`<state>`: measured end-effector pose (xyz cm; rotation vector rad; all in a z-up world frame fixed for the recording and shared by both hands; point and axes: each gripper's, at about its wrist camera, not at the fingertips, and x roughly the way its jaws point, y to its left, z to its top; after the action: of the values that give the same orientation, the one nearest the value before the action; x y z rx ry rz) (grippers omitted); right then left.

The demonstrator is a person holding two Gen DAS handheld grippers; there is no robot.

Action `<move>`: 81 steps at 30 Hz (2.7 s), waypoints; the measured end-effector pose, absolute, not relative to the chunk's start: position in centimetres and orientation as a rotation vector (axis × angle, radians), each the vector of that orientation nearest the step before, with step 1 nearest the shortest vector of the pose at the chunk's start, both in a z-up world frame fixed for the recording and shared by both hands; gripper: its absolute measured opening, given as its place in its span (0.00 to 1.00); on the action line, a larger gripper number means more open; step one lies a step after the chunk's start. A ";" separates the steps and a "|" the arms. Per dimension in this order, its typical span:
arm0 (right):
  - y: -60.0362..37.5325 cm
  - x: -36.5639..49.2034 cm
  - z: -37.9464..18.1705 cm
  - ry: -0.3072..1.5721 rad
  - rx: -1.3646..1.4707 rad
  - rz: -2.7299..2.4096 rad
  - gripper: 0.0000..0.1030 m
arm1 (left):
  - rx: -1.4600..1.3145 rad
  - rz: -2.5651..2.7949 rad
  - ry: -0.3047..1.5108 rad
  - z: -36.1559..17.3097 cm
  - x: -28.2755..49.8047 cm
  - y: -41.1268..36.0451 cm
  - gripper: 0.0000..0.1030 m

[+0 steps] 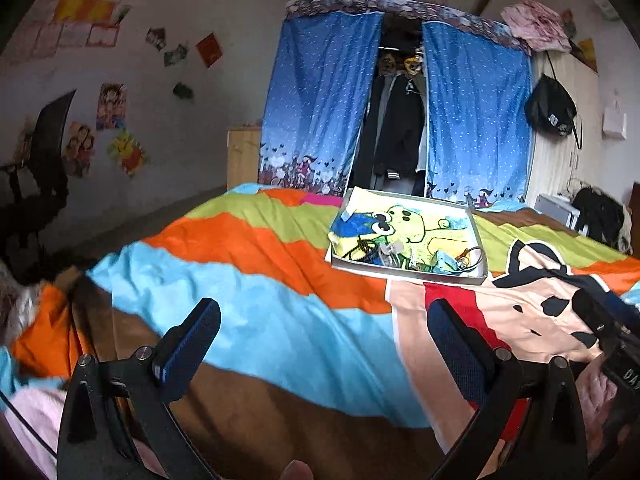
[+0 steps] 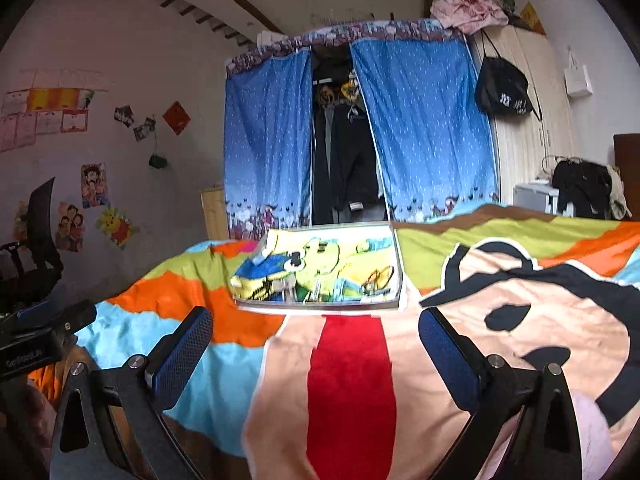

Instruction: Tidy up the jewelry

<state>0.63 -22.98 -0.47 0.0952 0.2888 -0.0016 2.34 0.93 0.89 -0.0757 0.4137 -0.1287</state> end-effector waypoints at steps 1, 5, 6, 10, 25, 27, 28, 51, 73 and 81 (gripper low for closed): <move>-22.9 0.6 -0.6 0.295 0.093 -0.005 1.00 | -0.092 -0.126 0.415 0.7 2.1 1.1 0.98; -22.1 0.3 -1.0 0.294 0.047 -0.014 1.00 | -0.095 -0.109 0.409 0.6 1.5 1.1 0.98; -21.9 0.3 -1.1 0.293 0.042 -0.015 1.00 | -0.092 -0.106 0.410 0.5 1.5 1.0 0.98; -21.9 0.3 -1.1 0.292 0.038 -0.025 1.00 | -0.063 -0.107 0.437 0.0 1.8 0.4 0.98; -22.3 0.7 -1.4 0.310 0.052 -0.036 1.00 | -0.044 -0.101 0.449 -0.5 2.4 0.6 0.99; -22.3 0.7 -1.4 0.310 0.051 -0.035 1.00 | -0.044 -0.103 0.449 -0.5 2.4 0.6 0.99; -22.3 0.8 -1.4 0.311 0.051 -0.035 1.00 | -0.044 -0.102 0.449 -0.5 2.4 0.6 0.99; -22.2 0.8 -1.7 0.315 0.046 -0.034 1.00 | -0.048 -0.097 0.447 -0.4 2.4 0.8 0.99; -22.2 0.8 -1.6 0.316 0.044 -0.034 1.00 | -0.045 -0.099 0.447 -0.3 2.4 0.6 0.98; -22.2 0.8 -1.5 0.317 0.043 -0.034 1.00 | -0.045 -0.100 0.447 -0.3 2.4 0.7 0.98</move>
<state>0.81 -22.18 -1.54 0.0430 0.3167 -0.0339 2.37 0.68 -0.31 -0.0450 0.4468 -0.0998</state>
